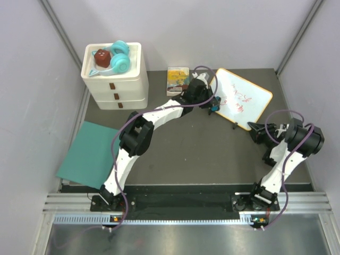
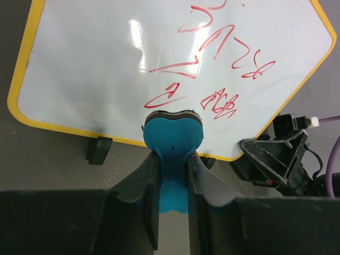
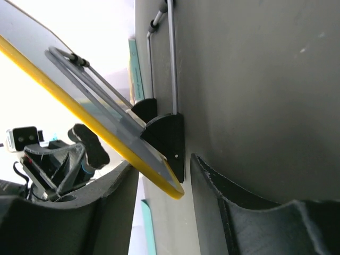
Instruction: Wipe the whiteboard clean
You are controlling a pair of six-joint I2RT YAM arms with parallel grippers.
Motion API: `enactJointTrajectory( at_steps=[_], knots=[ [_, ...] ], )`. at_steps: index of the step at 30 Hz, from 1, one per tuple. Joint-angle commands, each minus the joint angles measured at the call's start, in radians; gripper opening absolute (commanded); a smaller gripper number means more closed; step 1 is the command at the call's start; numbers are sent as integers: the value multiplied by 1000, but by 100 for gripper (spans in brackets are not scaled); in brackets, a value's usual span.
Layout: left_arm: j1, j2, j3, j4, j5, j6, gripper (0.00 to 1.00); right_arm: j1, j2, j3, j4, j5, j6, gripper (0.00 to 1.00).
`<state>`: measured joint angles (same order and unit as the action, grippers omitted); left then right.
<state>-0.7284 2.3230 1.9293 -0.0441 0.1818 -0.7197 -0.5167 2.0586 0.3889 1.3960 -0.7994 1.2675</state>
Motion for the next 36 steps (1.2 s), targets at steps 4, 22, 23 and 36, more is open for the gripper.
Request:
enactJointTrajectory(
  at_steps=[4,22,23,36],
  knots=[
    [-2,36,51,73,-16,-41,0,44,-46,7,43,19,-114,38],
    [-23,99,124,109,-154,-61,0,67,-98,28,-138,3,-192,25],
    [-28,130,157,80,-174,-37,0,67,-97,28,-143,3,-192,25],
    [-95,302,479,-88,-366,83,0,67,-91,31,-143,-1,-192,23]
  ],
)
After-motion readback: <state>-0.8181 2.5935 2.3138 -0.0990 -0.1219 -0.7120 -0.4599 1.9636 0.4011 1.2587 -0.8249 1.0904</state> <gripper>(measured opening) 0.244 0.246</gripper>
